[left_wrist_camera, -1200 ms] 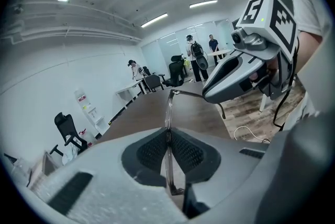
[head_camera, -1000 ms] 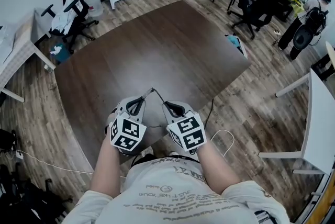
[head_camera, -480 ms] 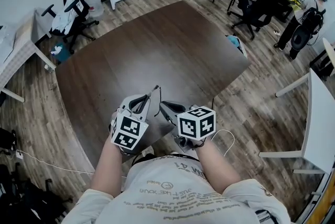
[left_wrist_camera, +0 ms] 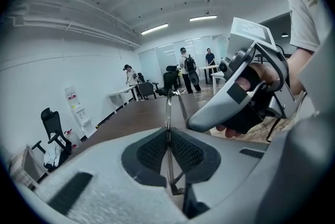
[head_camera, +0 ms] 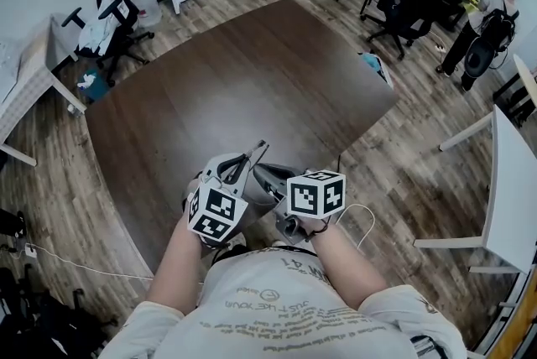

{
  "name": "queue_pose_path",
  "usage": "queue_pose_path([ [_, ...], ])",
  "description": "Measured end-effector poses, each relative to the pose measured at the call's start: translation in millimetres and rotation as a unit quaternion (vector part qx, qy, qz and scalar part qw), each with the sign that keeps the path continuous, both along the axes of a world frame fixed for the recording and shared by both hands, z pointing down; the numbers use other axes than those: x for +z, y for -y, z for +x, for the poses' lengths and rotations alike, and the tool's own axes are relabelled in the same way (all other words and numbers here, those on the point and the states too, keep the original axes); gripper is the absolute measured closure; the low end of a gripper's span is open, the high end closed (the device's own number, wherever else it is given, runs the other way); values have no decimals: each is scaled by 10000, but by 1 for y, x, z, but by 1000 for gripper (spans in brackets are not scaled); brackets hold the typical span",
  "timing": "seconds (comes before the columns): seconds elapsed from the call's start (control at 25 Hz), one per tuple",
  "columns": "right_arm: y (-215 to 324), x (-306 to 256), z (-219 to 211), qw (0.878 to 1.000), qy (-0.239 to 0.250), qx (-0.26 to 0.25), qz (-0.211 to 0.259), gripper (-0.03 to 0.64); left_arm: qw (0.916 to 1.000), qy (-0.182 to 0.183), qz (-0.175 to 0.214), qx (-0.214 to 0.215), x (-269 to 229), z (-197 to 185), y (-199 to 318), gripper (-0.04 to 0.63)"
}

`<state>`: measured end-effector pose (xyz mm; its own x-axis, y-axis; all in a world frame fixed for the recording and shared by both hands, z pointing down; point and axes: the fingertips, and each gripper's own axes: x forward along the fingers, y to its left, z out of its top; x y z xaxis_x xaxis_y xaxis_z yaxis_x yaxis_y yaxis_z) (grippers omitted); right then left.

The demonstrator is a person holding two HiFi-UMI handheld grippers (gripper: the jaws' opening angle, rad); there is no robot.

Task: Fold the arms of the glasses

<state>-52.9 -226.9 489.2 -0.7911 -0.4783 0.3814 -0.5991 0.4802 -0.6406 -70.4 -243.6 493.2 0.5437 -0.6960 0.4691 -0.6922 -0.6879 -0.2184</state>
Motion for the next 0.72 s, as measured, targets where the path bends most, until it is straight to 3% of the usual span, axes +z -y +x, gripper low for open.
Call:
queue_pose_path([
  [0.36, 7, 0, -1, 10000, 16, -2, 22, 598, 10000, -72, 33, -11, 0, 1, 6, 560],
  [0.48, 10, -7, -5, 9978, -252, -48, 617, 594, 9995, -284, 45, -96, -4, -3, 10, 560],
  [0.56, 9, -15, -8, 9942, -378, -108, 1000, 557, 9991, -360, 88, -193, -7, -7, 14, 560],
  [0.6, 9, -20, -9, 9931, -369, -106, 1104, 525, 9990, -350, 126, -251, -8, -9, 16, 560],
  [0.72, 12, -32, -3, 9917, -293, 76, 1252, 515, 9976, -336, 205, -576, -10, -21, 25, 560],
])
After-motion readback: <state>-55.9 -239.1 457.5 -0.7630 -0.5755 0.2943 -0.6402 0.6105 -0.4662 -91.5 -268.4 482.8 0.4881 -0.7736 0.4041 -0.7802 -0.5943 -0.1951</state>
